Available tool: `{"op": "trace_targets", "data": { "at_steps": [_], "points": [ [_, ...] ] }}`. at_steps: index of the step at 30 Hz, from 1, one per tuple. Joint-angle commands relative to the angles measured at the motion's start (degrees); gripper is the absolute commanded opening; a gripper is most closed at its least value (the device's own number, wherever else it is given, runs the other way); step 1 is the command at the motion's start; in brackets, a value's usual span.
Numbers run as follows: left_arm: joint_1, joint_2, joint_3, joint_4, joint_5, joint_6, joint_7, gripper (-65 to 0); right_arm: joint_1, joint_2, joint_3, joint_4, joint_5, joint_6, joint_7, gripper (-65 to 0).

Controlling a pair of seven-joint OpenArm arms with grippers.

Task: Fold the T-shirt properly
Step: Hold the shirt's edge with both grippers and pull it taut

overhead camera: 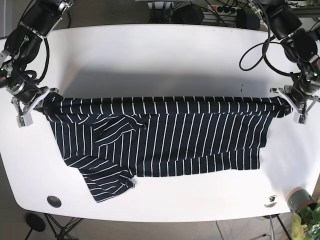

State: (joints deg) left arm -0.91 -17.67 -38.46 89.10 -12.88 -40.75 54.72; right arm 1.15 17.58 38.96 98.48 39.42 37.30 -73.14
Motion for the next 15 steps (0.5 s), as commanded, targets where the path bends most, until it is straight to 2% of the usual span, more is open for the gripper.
{"op": "trace_targets", "data": {
  "at_steps": [1, 12, 15],
  "points": [
    [0.7, -1.9, -1.1, 1.0, 0.7, 0.8, -1.0, -65.0, -1.5, 1.2, 0.6, 2.6, -0.4, -0.24, 1.4, -62.9],
    [5.4, -2.2, -4.1, -3.5, 0.9, 0.8, -1.3, -65.0, -9.8, 0.9, 0.6, 4.3, -0.9, -0.07, 1.7, -62.9],
    [6.8, -3.2, -4.3, -5.2, 0.8, 0.8, -2.8, -65.0, -11.5, 0.9, 0.6, 4.3, -0.9, -0.07, 1.7, -62.9]
  ]
}}
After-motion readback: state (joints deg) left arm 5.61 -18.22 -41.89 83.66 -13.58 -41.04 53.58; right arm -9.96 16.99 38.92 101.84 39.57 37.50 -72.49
